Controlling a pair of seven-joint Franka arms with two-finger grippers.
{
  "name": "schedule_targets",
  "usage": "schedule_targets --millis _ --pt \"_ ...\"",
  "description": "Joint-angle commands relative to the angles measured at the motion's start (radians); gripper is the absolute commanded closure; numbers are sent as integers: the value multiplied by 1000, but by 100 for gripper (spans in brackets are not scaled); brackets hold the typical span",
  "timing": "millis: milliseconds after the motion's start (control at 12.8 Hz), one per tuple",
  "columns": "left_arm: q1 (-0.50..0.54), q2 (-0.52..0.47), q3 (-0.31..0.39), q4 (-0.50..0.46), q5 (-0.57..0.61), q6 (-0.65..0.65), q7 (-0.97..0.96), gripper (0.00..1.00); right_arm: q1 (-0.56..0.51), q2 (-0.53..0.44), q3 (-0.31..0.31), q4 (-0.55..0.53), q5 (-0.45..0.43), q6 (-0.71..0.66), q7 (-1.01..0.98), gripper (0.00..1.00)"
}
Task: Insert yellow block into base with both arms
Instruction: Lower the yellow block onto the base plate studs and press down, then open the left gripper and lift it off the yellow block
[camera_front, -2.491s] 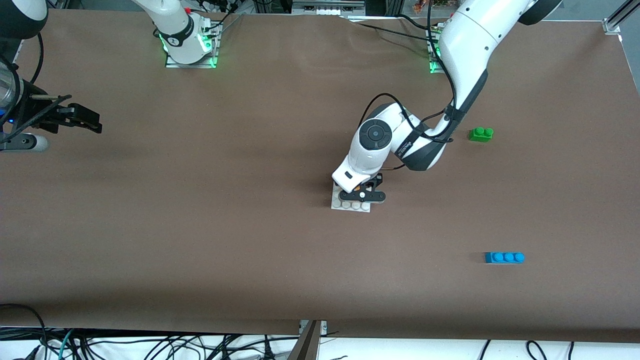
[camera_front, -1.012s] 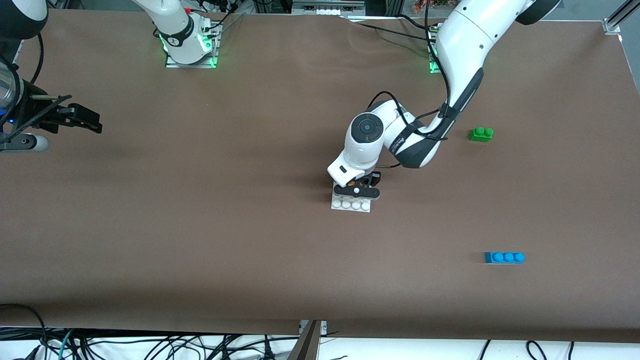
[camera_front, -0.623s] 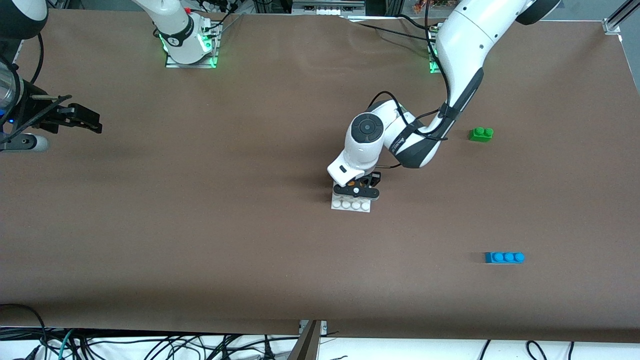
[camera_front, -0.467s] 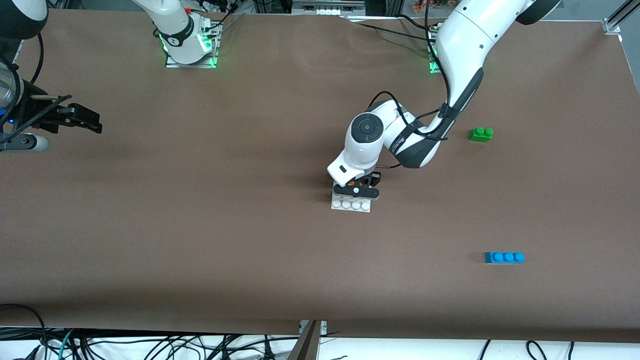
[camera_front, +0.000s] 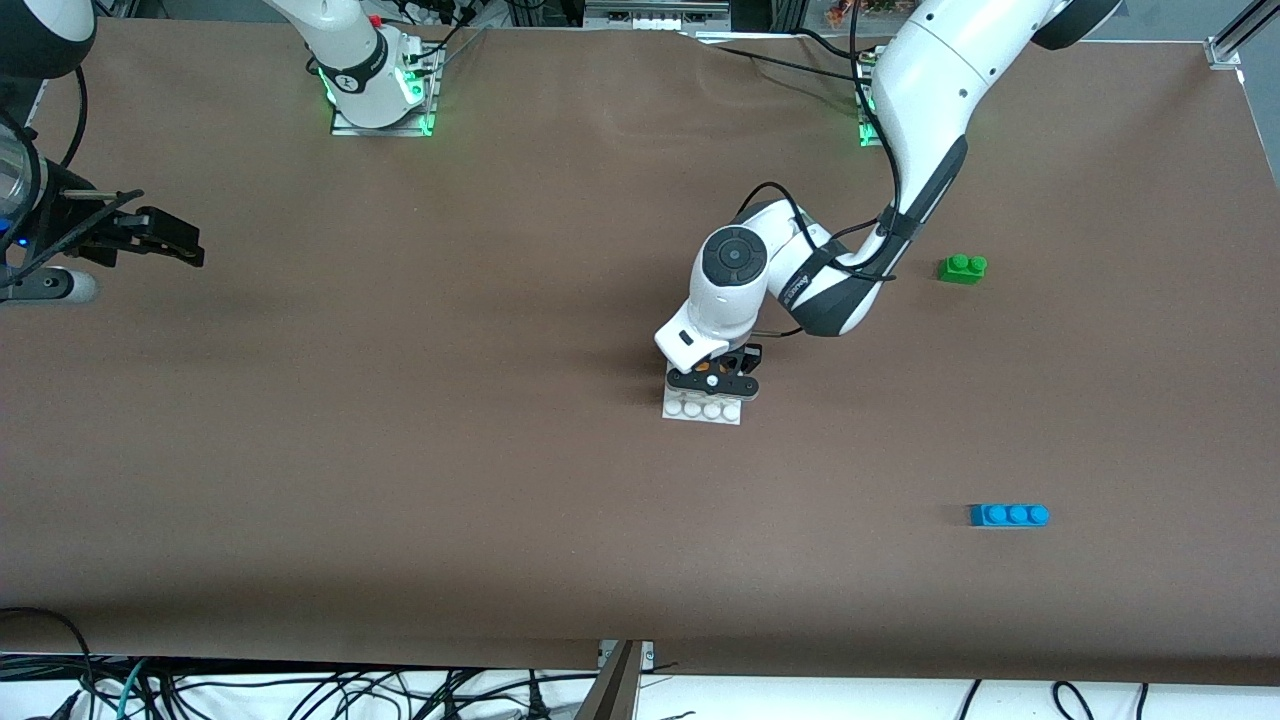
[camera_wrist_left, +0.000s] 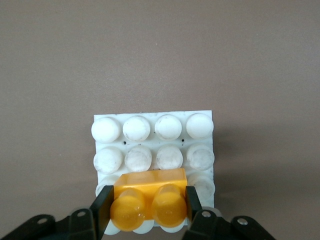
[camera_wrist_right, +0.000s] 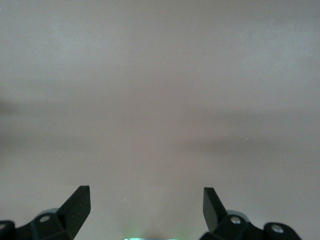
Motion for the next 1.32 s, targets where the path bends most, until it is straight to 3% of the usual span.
schedule_targets --millis 0,856,934,1012,1245 --pt "6 -7 3 -32 36 -13 28 47 -3 9 6 22 -7 -11 7 0" --pt "0 -1 -5 -38 34 -10 40 46 -4 9 7 22 -7 -10 7 0" --pt "0 -1 -5 -38 34 -10 38 36 -4 9 7 22 -7 -10 6 0" --pt "0 -1 -5 -38 34 -10 29 1 -4 9 7 22 -7 -10 7 0" --pt "9 -13 -6 -37 33 -15 35 0 -4 9 7 22 -6 -10 6 0"
